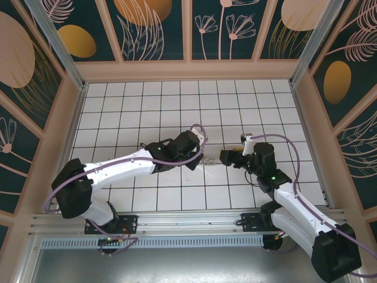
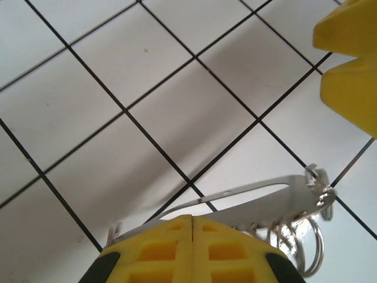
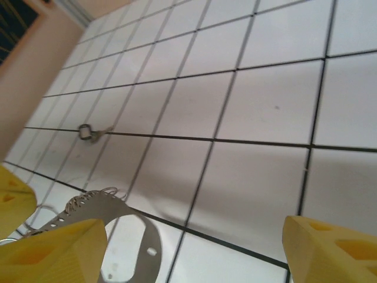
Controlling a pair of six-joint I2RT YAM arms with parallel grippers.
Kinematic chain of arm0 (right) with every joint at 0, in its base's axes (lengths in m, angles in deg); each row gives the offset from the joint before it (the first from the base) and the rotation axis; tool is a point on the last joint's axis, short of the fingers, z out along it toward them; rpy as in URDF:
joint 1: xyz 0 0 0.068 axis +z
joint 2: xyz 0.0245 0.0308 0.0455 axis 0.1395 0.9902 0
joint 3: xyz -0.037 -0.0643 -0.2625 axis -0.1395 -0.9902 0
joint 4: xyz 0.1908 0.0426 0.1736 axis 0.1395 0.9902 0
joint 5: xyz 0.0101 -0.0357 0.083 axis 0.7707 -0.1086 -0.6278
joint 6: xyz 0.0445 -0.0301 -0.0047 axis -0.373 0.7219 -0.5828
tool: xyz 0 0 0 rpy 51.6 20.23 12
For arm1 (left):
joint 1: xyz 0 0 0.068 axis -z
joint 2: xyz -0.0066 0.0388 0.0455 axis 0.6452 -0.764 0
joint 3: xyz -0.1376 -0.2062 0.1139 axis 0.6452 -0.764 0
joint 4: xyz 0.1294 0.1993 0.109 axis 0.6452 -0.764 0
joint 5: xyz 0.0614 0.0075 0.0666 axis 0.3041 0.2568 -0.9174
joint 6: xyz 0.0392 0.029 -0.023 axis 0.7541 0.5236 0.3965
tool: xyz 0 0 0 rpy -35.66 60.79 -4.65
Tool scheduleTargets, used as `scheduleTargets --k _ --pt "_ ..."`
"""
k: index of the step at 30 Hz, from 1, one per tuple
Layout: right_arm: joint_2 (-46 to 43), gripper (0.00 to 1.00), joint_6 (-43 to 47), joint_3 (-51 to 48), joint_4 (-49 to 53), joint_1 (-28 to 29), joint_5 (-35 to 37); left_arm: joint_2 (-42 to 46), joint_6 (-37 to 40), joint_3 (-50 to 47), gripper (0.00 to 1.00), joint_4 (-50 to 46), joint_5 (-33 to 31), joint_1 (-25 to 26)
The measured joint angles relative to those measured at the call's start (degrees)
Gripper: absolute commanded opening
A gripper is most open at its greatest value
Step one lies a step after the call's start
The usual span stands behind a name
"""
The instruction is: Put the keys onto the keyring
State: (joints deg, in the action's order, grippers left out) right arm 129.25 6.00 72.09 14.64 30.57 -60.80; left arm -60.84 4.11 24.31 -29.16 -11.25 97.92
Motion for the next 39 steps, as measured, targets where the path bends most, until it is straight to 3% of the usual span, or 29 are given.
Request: scheduleTargets --k 13,14,17,20,24,31,39 --pt "1.97 0.74 1.09 0.00 -3.98 0.50 -2.29 5.42 3.63 -4.22 0.00 2.47 1.60 -0.24" --pt "2.05 0.74 1.07 0.00 -4.02 0.50 -2.25 5.42 2.95 -4.48 0.02 2.47 2.08 -0.37" --pt "2.78 0.76 1.03 0.00 -4.02 0.50 -1.90 5.49 0.74 -6.60 0.24 2.75 3.91 -0.57" --pt "3.63 0.79 0.81 0.00 -3.96 0.50 -1.20 5.53 -2.82 -11.26 0.35 2.95 6.38 -0.74" --pt "4.50 0.82 0.22 0.00 -3.98 0.59 -0.31 5.53 -6.01 -16.28 0.38 2.23 9.27 -0.74" --pt "5.86 0.85 -0.72 -0.02 -3.96 0.81 0.66 5.55 -7.04 -16.94 0.40 1.86 12.66 1.16" --pt "6.23 0.85 -1.38 -1.20 -4.24 0.81 1.29 7.32 -2.60 -18.64 0.59 5.86 18.88 5.25"
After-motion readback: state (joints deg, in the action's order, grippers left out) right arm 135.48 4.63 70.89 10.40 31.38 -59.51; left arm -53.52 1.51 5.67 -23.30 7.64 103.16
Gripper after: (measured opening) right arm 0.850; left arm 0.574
